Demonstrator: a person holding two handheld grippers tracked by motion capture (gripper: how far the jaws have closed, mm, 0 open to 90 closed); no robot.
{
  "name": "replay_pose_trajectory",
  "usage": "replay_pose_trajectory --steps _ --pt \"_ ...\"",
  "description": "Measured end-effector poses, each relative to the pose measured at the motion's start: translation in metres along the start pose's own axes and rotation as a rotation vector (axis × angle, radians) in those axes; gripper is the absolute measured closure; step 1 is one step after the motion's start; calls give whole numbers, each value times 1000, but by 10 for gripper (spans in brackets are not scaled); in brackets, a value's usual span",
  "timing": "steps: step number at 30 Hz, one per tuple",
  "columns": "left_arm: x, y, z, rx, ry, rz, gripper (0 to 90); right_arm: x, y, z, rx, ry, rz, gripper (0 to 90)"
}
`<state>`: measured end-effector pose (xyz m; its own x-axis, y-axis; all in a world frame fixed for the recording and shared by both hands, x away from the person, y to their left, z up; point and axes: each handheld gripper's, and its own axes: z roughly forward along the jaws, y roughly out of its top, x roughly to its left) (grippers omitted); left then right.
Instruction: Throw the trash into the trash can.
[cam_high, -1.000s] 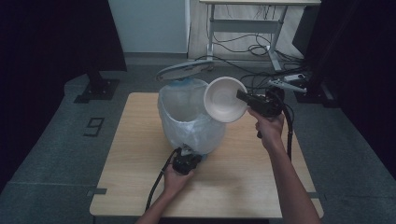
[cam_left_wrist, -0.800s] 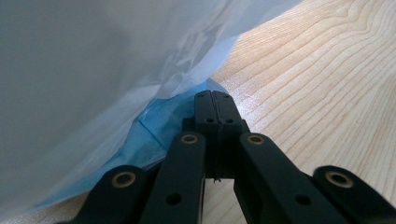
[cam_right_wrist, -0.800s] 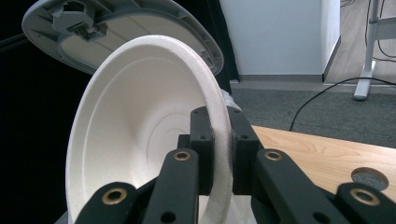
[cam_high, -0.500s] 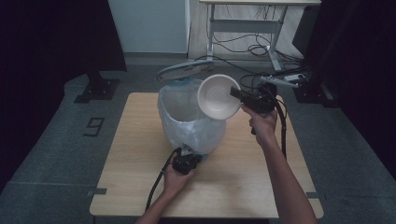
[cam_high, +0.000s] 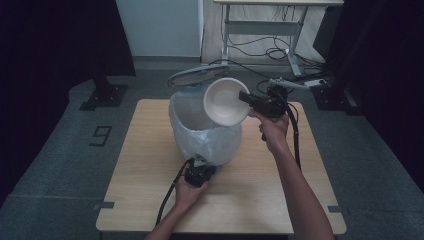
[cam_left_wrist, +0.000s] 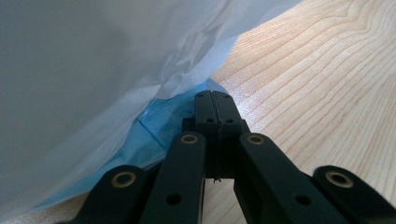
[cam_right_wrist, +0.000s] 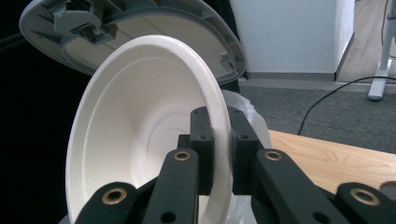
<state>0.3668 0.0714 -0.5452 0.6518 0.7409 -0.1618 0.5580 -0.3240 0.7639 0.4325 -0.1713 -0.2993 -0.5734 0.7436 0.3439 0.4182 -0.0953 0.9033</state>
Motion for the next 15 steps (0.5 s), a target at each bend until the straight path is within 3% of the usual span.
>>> replay_pose_trajectory --steps 15 --pt "0 0 0 0 -2 1 900 10 3 23 17 12 -11 825"
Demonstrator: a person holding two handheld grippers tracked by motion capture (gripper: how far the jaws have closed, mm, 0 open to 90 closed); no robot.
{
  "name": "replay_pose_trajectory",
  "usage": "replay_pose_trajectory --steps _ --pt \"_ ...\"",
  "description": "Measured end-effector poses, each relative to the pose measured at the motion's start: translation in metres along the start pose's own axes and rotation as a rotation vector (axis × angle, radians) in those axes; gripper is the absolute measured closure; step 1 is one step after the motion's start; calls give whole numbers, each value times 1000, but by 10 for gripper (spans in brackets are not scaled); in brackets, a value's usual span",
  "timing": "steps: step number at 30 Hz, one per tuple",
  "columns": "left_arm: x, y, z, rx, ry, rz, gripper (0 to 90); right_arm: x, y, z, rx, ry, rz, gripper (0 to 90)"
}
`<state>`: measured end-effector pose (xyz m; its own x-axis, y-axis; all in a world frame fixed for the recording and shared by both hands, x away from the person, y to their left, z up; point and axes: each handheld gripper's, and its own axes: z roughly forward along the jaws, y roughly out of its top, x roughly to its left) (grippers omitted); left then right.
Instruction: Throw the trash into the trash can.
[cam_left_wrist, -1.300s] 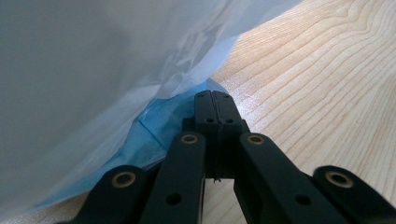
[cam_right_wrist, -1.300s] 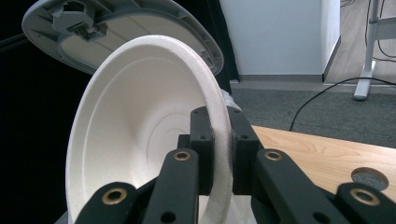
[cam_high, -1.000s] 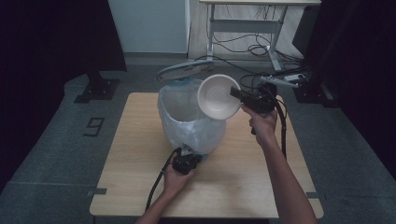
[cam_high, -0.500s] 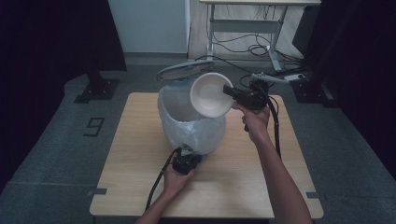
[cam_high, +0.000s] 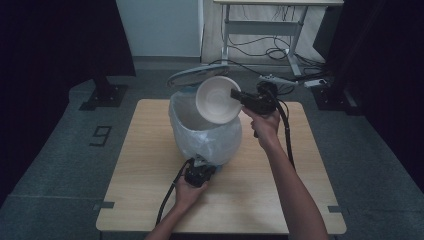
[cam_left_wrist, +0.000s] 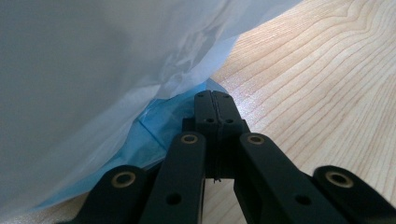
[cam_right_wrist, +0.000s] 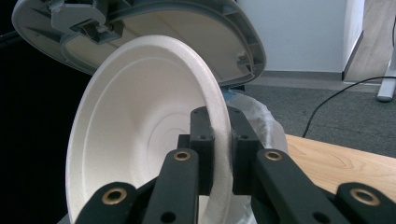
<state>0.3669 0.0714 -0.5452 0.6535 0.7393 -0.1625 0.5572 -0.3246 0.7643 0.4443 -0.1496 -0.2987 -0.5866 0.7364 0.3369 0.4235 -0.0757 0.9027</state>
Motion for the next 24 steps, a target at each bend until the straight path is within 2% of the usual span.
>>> replay_pose_trajectory --steps 24 --pt "0 0 0 -1 -1 2 900 13 5 44 39 14 -6 825"
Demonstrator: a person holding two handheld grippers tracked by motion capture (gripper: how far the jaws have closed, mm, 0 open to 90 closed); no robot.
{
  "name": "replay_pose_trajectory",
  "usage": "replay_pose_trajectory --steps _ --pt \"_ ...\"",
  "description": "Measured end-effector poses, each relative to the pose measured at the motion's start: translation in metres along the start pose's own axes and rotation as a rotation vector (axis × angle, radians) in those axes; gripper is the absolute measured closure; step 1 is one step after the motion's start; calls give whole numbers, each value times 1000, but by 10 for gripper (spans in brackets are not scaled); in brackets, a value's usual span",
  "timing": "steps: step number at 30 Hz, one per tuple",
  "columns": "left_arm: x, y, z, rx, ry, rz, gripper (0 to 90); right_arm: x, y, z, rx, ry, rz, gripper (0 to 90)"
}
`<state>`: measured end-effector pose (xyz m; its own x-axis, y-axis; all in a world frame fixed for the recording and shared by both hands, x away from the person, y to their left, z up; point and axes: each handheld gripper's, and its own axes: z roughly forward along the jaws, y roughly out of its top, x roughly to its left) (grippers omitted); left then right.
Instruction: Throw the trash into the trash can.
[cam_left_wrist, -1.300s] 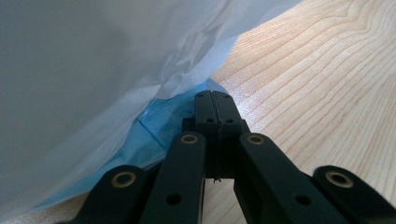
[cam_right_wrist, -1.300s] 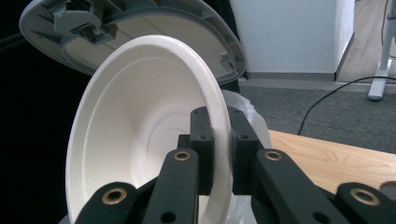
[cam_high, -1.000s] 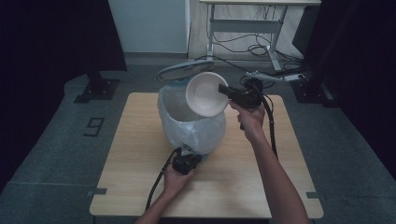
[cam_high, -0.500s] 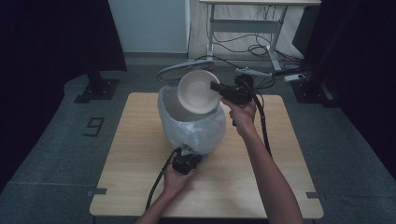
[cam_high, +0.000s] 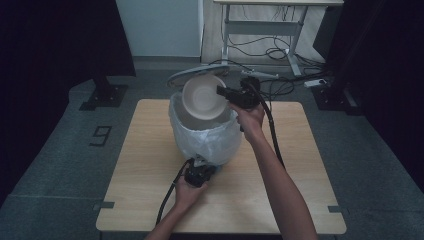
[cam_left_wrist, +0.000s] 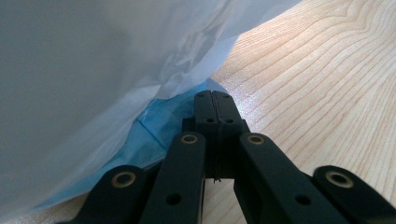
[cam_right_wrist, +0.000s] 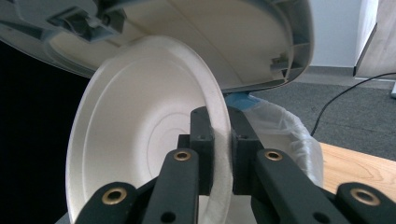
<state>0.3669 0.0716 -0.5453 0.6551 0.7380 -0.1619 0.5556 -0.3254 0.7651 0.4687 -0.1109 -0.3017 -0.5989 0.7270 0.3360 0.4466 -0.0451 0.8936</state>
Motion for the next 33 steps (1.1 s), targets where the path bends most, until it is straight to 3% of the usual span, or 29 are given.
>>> replay_pose_trajectory --steps 15,22,23,25,26,33 --pt "0 0 0 -2 -2 0 900 -3 1 26 35 -24 -16 824" --pt "0 0 0 -2 -2 0 900 -6 -1 29 46 -24 -12 822" --pt "0 0 0 -2 -2 1 900 -6 -1 29 47 -27 -19 807" --pt "0 0 0 -2 -2 0 900 -5 -1 29 42 -43 -37 602" --pt "0 0 0 -2 -2 1 900 -5 -1 29 42 -58 -43 570" --pt "0 0 0 -2 -2 0 900 -8 -5 25 69 -95 -63 504"
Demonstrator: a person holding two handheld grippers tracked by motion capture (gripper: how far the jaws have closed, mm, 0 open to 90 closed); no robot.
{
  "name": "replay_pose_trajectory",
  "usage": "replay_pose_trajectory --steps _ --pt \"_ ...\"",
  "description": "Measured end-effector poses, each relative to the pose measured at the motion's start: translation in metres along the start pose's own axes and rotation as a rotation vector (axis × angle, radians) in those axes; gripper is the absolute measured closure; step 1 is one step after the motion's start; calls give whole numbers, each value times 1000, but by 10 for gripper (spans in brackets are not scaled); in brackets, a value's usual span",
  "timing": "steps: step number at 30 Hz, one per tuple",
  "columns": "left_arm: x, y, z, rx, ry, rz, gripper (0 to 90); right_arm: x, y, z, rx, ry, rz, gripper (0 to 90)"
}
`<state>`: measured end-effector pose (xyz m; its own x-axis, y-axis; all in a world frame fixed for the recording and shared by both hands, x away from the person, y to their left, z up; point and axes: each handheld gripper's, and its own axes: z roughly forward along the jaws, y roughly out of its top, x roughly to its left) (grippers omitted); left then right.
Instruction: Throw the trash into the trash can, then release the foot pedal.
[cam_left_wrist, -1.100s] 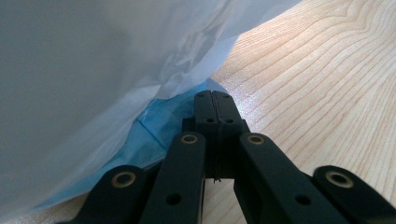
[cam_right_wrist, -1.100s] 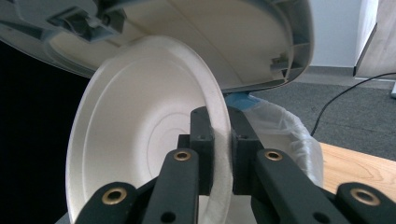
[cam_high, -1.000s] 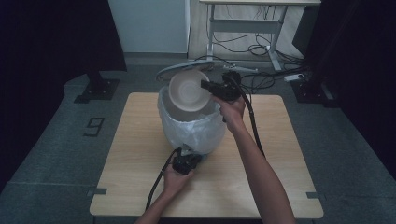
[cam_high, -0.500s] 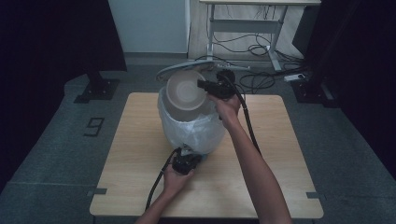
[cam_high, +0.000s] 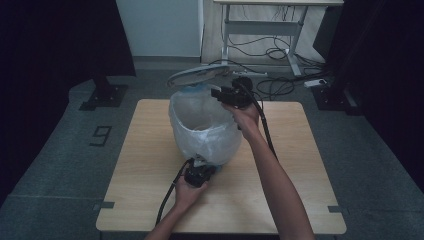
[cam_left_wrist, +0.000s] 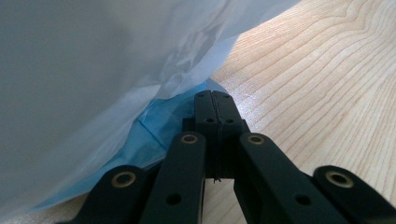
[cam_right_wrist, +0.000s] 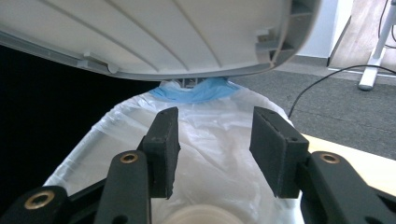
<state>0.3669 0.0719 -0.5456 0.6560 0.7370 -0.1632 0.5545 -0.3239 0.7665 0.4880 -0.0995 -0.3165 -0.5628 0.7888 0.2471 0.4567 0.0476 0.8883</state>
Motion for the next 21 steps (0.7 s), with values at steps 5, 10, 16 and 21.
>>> replay_pose_trajectory --steps 5,10,16,21 --pt "0 0 0 0 1 -1 900 -5 -3 -9 -13 -7 -5 477" --pt "-1 1 0 4 5 -1 900 -8 -4 -19 -31 -1 -8 453" --pt "-1 1 0 9 8 4 900 -9 -5 -27 -45 16 -26 431" --pt "-1 2 0 10 9 7 900 -10 -8 -33 -45 15 -36 427"
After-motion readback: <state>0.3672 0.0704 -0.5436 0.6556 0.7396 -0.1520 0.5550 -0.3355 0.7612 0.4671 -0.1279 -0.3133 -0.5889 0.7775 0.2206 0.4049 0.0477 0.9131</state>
